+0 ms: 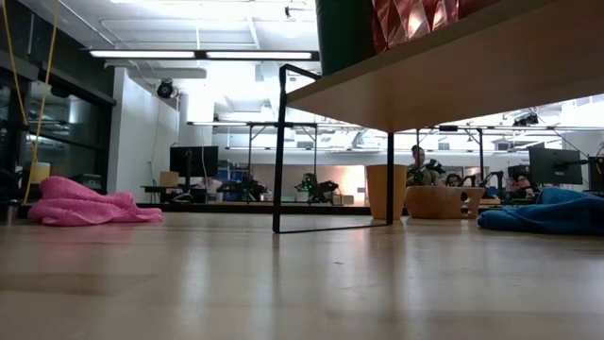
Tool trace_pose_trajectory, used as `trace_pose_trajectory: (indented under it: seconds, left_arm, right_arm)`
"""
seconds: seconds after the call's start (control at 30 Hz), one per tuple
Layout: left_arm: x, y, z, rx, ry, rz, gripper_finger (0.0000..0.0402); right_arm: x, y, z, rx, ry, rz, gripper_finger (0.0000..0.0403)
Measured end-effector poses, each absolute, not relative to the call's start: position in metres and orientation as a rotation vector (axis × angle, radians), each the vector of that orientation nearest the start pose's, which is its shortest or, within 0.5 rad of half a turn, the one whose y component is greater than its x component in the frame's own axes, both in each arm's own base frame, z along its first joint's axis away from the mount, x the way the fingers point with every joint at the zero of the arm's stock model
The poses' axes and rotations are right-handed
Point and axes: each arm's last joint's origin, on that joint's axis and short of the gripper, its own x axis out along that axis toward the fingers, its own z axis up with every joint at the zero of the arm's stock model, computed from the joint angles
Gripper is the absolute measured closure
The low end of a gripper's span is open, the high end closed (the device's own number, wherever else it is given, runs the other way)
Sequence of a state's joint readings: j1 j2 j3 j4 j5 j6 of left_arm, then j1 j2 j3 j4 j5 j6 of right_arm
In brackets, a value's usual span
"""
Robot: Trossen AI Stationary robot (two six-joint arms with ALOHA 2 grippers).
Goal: Stack small to large cups/mugs on shelf
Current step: Put the top transparent mug on the shelf
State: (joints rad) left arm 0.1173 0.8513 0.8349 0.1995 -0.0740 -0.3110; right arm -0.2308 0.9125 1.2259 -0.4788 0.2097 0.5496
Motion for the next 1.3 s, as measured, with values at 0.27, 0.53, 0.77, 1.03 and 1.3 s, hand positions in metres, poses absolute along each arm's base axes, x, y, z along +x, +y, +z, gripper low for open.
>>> trace_pose_trajectory:
  seconds: [0.27,0.53,0.77,1.03,1.3]
  left_arm:
    - [0.237,0.028,0.405,-0.039,-0.112,0.123,0.0167]
    - [0.246,0.029,0.413,-0.032,-0.085,0.126,0.0167]
    - [0.246,0.029,0.412,-0.052,-0.078,0.126,0.0167]
    - [0.246,0.029,0.411,-0.053,-0.070,0.126,0.0167]
    - [0.246,0.029,0.411,-0.053,-0.067,0.126,0.0167]
  right_arm:
    - [0.166,-0.028,0.419,0.439,-0.130,-0.123,0.0403]
    - [0.172,-0.020,0.414,0.399,-0.177,-0.018,0.0403]
    - [0.171,-0.020,0.415,0.398,-0.187,-0.014,0.0403]
    - [0.171,-0.020,0.415,0.406,-0.178,-0.002,0.0403]
    - [0.165,0.001,0.450,0.405,0.145,0.086,0.0403]
